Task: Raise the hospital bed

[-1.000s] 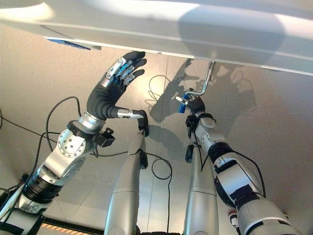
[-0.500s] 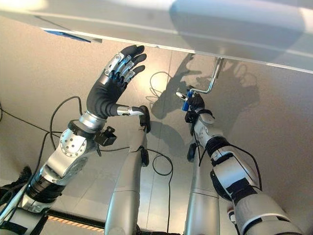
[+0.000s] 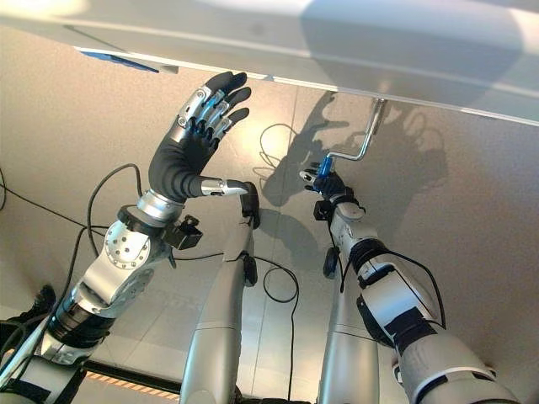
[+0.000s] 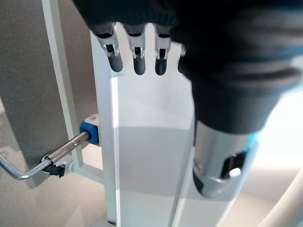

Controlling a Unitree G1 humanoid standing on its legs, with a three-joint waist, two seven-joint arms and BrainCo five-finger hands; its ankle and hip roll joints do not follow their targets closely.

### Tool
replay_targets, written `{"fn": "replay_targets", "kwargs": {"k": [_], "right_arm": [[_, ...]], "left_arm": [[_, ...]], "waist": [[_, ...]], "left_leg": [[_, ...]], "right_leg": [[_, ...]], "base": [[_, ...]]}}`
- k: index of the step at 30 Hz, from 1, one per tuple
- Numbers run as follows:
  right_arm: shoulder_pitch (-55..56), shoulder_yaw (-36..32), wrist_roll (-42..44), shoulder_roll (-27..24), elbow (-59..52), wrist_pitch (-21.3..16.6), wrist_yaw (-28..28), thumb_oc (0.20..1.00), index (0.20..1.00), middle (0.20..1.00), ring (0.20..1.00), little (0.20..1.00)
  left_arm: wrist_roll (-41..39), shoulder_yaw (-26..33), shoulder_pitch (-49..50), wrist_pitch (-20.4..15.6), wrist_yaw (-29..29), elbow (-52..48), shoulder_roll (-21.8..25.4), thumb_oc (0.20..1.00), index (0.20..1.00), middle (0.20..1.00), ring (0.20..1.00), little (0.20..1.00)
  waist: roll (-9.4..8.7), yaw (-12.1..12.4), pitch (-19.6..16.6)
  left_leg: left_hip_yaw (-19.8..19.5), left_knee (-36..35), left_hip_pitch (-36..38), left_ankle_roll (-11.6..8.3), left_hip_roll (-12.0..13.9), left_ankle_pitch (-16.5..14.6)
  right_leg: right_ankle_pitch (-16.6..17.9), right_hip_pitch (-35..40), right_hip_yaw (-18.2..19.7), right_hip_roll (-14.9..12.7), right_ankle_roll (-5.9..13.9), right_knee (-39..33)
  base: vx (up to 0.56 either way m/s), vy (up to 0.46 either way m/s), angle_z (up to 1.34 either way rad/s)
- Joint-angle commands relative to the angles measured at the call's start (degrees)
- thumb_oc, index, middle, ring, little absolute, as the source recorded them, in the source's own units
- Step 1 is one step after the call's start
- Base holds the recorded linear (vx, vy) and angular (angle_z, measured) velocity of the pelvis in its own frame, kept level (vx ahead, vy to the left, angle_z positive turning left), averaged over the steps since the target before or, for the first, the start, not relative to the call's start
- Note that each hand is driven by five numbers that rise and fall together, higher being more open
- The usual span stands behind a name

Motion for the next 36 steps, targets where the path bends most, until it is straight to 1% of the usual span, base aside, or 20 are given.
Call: {"fn": "replay_targets", "kwargs": {"k": [1,10,13,16,20,26,33,36], "right_arm": [[-0.9,1.6,-2.2,3.0,-0.5,0.2,1.1,0.200,0.200,0.200,0.200,0.200],[-1.3,1.5,-2.7,3.0,-1.8,-0.3,0.8,0.200,0.200,0.200,0.200,0.200],[-1.5,0.8,-1.4,2.9,-2.2,-0.7,0.5,0.200,0.200,0.200,0.200,0.200],[-1.8,-0.7,2.3,3.0,-2.7,-1.3,0.3,0.200,0.200,0.200,0.200,0.200],[-2.9,-1.5,4.2,2.5,-2.8,-1.6,0.0,0.200,0.200,0.200,0.200,0.200],[-5.3,-4.3,9.7,1.8,-2.9,-2.8,-1.4,0.200,0.200,0.200,0.200,0.200],[-7.8,-4.2,11.9,0.1,-5.0,-3.5,-1.8,0.200,0.200,0.200,0.200,0.200],[-8.0,-3.7,11.2,-0.4,-5.0,-3.4,-1.9,0.200,0.200,0.200,0.200,0.200]], "left_arm": [[1.6,2.3,-0.1,-4.0,0.5,-7.8,-0.8,1.000,1.000,1.000,1.000,1.000],[1.8,3.0,0.4,-4.0,0.7,-8.4,-0.9,1.000,1.000,1.000,1.000,1.000],[1.8,3.0,0.7,-4.0,0.6,-8.4,-1.1,1.000,1.000,1.000,1.000,1.000],[1.7,2.8,0.8,-3.9,0.6,-8.4,-1.2,1.000,1.000,1.000,1.000,1.000],[1.6,2.8,1.0,-4.0,0.4,-8.4,-0.9,1.000,1.000,1.000,1.000,1.000],[0.6,2.2,1.3,-4.1,0.2,-8.2,-0.8,1.000,1.000,1.000,1.000,1.000],[0.8,1.6,1.0,-4.0,0.2,-7.8,-0.7,1.000,1.000,1.000,1.000,1.000],[0.9,1.5,1.1,-4.1,0.4,-8.0,-0.5,1.000,1.000,1.000,1.000,1.000]], "waist": [[0.86,0.0,-0.9],[1.07,-0.2,-0.9],[1.05,-0.2,-0.9],[1.06,-0.3,-0.9],[0.96,-0.4,-0.9],[0.90,-0.1,-0.9],[1.15,-0.2,-0.9],[1.22,-0.1,-0.9]], "left_leg": [[2.4,8.3,-1.0,2.67,-2.7,-8.2],[2.6,8.2,-0.9,2.73,-2.8,-8.3],[2.8,8.2,-0.6,2.77,-2.8,-8.3],[2.8,8.0,-0.4,2.76,-2.7,-8.4],[2.9,7.7,0.0,2.76,-2.6,-8.3],[3.0,7.5,0.6,2.70,-2.3,-8.4],[3.2,7.2,0.9,2.68,-2.3,-8.4],[3.1,6.9,1.1,2.70,-2.3,-8.3]], "right_leg": [[6.8,3.8,1.4,0.8,5.63,-11.5],[6.9,3.8,1.5,0.6,5.87,-11.7],[6.9,4.1,1.6,0.7,5.85,-11.8],[7.0,4.3,1.6,0.6,5.95,-12.1],[7.0,4.5,1.7,0.7,5.97,-12.2],[6.9,5.0,1.8,0.8,6.04,-12.4],[6.5,5.1,1.7,0.9,5.97,-12.1],[6.5,5.1,1.7,1.0,6.03,-12.2]], "base": [[0.00,0.000,0.00],[0.00,0.000,0.00],[0.00,0.000,0.00],[0.00,0.000,0.00],[0.00,0.000,0.00],[0.00,-0.006,0.00],[0.00,0.000,0.00],[0.00,0.000,0.00]]}}
